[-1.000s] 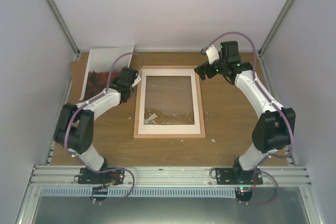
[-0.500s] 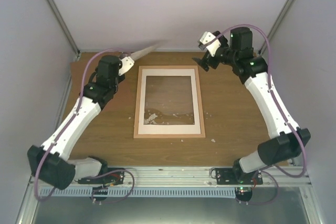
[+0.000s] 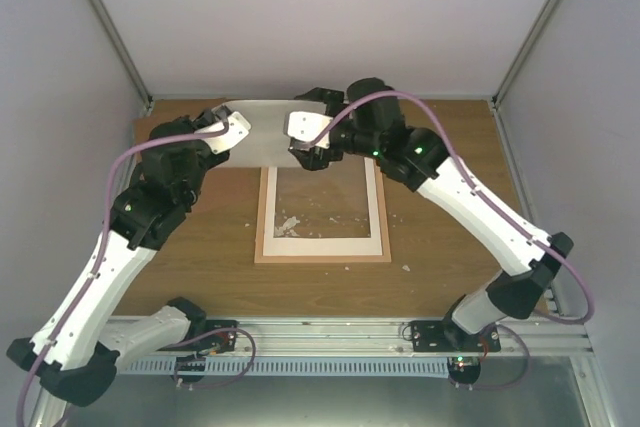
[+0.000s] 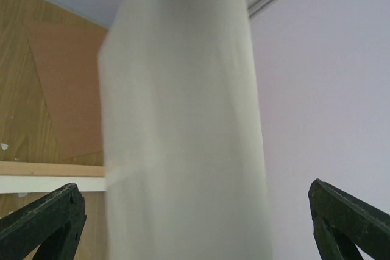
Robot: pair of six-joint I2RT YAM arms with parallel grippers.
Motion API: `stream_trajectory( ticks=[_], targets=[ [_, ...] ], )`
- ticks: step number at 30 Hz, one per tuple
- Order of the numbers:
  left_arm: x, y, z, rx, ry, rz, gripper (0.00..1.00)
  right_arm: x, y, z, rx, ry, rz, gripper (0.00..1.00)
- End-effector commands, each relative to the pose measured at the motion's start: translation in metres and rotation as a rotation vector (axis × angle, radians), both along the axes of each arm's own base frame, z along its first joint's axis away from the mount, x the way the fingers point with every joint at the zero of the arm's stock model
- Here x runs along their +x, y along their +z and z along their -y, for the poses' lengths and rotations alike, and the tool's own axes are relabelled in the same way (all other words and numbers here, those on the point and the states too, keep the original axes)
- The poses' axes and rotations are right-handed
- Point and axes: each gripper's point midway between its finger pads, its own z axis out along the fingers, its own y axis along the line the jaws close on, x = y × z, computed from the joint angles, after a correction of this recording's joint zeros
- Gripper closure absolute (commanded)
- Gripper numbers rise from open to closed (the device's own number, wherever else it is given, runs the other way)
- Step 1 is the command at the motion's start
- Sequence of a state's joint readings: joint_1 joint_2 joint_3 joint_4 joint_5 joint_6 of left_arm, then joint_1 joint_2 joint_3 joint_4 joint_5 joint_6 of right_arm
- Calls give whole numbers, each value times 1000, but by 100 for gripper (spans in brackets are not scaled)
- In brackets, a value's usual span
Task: Put the photo into the frame
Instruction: Turn over the photo from the photo frame.
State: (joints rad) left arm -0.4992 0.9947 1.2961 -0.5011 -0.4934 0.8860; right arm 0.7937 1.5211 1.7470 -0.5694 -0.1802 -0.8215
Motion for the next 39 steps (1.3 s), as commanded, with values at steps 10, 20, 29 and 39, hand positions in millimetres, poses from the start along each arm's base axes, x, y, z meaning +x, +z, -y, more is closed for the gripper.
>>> stream_trajectory(
  ticks=[10,20,29,39],
  targets=[
    [-22,25,14,28,-130,118,100,18,-19,-17,-94,-109,-89,7],
    [-32,43,15,-15,-161,228,100,3,-33,-13,-107,-114,-211,67],
    [-36,56,17,-108,-180,239,37,-1,-6,-10,-18,-153,-225,99],
    [-49,139,-44,-429,-27,398,1,-64,44,-13,165,76,-393,99]
  ],
)
